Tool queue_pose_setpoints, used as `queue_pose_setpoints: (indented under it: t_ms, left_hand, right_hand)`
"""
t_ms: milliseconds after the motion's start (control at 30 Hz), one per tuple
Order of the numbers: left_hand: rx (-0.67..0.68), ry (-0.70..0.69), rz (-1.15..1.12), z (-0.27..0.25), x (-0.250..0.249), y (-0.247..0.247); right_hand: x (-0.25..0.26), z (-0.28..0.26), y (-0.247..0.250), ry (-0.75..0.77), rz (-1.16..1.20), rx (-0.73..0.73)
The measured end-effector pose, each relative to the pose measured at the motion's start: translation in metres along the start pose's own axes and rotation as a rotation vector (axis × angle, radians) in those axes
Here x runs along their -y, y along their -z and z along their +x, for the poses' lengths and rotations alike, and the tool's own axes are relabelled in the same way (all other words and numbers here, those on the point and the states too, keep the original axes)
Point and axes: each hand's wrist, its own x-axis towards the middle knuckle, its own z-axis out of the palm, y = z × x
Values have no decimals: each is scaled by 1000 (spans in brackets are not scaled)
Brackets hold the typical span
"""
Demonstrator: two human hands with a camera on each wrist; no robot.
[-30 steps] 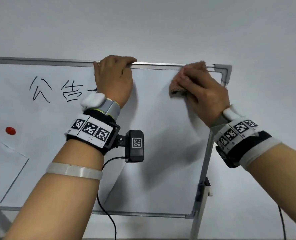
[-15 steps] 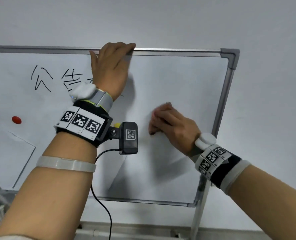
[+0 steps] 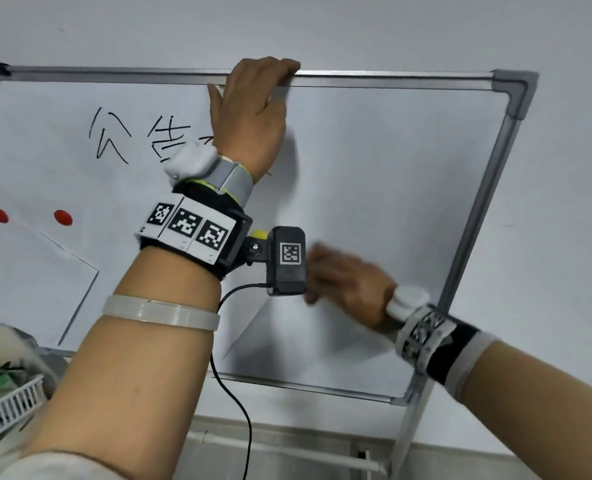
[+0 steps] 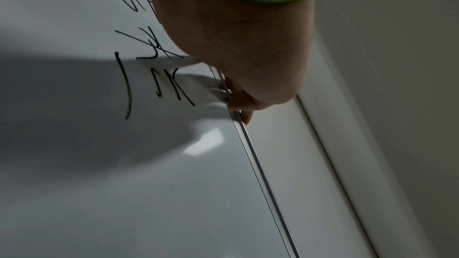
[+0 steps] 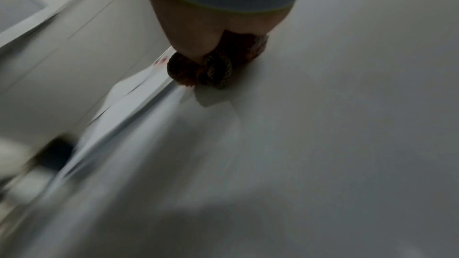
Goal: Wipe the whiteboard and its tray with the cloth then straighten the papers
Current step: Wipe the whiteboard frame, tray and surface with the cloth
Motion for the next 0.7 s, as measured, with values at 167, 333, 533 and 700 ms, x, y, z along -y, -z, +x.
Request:
queue_pose_setpoints:
  t_ms: [167,333,533,700]
  left_hand:
    - [-21,14,7,-2,1,4]
    - [-19,6,55,-1,1,0]
    - [-42,-17,97,-7,-1,-2]
    - [-31,-3,181,-3,3,-3]
  right_hand:
    - [-32,45,77,-297,-147,-508]
    - [13,-13,-12,-113,153,-113]
    - [46,-104,-100,-32,-22,393]
    - [-7,-37,7,-172,-128,-111]
